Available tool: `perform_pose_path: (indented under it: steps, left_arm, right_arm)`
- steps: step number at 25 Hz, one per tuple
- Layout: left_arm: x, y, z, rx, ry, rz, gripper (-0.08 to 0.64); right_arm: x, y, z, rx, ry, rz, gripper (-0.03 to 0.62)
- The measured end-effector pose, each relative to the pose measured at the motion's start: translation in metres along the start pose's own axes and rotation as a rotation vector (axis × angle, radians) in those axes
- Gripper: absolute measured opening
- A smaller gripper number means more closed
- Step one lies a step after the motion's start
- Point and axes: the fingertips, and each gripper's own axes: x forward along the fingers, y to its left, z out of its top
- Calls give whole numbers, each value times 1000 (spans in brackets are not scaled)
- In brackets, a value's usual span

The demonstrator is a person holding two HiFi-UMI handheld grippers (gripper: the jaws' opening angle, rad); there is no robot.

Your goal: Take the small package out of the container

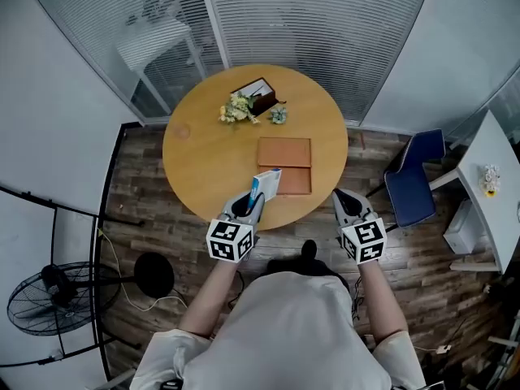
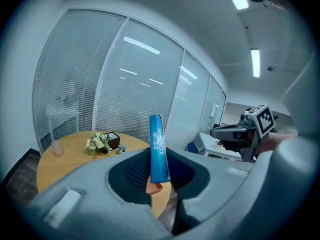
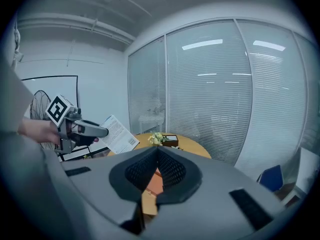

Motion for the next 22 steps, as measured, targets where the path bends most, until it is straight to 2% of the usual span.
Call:
perform_pose_path:
  steps: [6,12,16,22]
  left_arm:
    - [-25,-26,13,14,-53,30,78]
    - [-46,-53,25,11,-106,93,78]
    - [-51,-66,29,5,-131,118,78]
    - [-51,-78,27,-13,-143,139,78]
  right_arm:
    - [-28,1,4,-40,-28,52,2]
    - [-56,-11,16,-41,-71,101,2]
    - [-72,-18,28,-53,-124,119,2]
    - [-79,-28,26,-39,-126,126,2]
